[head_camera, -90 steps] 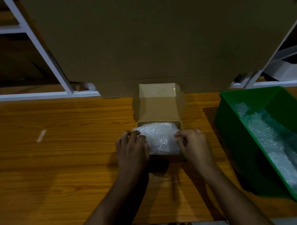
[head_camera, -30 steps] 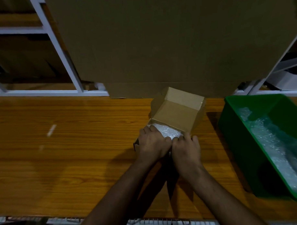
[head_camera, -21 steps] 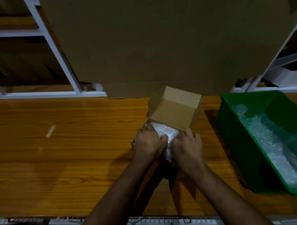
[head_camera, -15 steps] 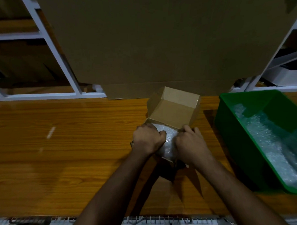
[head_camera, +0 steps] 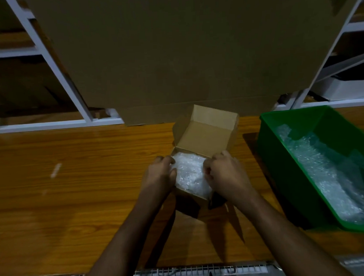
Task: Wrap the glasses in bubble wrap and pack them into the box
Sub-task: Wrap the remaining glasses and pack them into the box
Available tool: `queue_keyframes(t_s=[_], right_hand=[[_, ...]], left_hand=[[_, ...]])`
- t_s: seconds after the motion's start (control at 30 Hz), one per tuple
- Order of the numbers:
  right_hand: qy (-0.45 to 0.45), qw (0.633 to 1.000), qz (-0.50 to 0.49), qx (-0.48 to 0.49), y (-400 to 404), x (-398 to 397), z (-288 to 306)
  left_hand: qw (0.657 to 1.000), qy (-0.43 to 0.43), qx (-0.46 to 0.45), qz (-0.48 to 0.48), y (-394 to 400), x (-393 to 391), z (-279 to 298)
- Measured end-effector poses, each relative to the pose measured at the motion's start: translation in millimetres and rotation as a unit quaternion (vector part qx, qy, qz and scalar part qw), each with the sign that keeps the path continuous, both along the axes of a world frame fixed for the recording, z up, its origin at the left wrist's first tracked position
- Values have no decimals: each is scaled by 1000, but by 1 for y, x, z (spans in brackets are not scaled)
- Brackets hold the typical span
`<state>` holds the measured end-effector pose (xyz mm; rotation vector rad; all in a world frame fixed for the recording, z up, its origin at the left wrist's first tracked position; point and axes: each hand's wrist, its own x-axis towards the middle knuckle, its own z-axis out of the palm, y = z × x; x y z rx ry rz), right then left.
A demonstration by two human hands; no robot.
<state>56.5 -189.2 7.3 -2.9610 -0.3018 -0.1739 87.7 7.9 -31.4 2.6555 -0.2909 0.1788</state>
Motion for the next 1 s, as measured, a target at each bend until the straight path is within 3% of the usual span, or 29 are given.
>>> queue_keyframes(t_s=[0.07, 0.2, 0.37, 0.43, 0.57, 0.63, 0.77, 0.9, 1.0], right_hand=[[16, 999, 34, 11, 5, -18, -4], [76, 995, 34, -58, 10, -41, -13], [59, 996, 60, -18, -2, -38, -7], [58, 996, 59, 18, -8, -36, -11], [85, 994, 69, -15, -21, -28, -16], [91, 993, 76, -2, -25, -25, -12], [53, 990, 38, 128, -17, -18, 4], [105, 994, 21, 22, 10, -19, -13], [103, 993, -2, -50, 18, -22, -36]], left_hand=[[999, -11, 26, -24, 5, -7, -5], [997, -20, 71, -26, 3, -21, -3], [997, -34, 56, -39, 6, -36, 4], [994, -58, 84, -44, 11, -38, 4], [985, -66, 149, -64, 17, -37, -3], [987, -65, 131, -70, 21, -37, -6], [994, -96, 32, -46, 21, -28, -2], [990, -18, 116, -79, 13, -10, -4], [975, -32, 201, -88, 14, -9, -4]])
